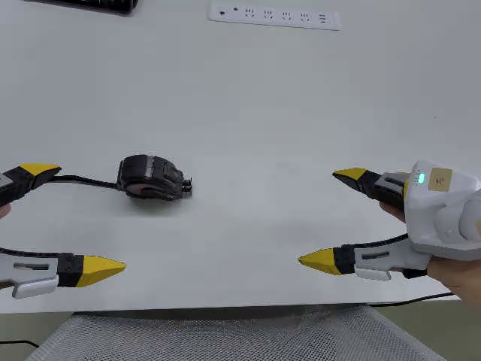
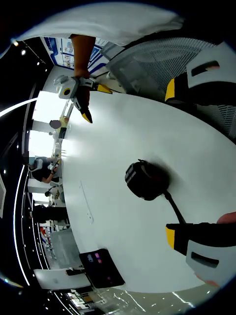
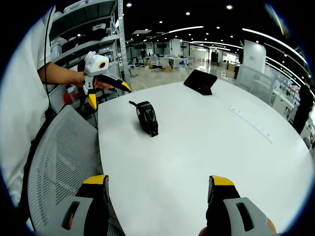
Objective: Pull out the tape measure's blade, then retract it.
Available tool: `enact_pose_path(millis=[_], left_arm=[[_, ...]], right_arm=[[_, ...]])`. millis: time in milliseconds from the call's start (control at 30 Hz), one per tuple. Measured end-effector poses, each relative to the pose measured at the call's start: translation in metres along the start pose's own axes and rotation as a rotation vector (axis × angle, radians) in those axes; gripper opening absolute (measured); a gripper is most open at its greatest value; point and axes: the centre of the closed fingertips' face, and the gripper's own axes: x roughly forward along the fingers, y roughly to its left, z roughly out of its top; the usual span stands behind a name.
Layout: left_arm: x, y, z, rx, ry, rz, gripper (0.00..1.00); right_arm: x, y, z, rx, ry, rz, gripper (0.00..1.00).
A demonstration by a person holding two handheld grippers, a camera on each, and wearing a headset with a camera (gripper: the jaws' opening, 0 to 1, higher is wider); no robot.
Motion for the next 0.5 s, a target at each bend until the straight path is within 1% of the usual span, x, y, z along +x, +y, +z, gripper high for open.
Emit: enact_pose_path(millis=[500], left_arm=[[0.0005,-0.0005,-0.0005,0.003,0.003,-0.004,0.99]], right_arm=[[-0.0014,-0.0034,0.0013,-0.001,-0.009,-0.010,0.84]])
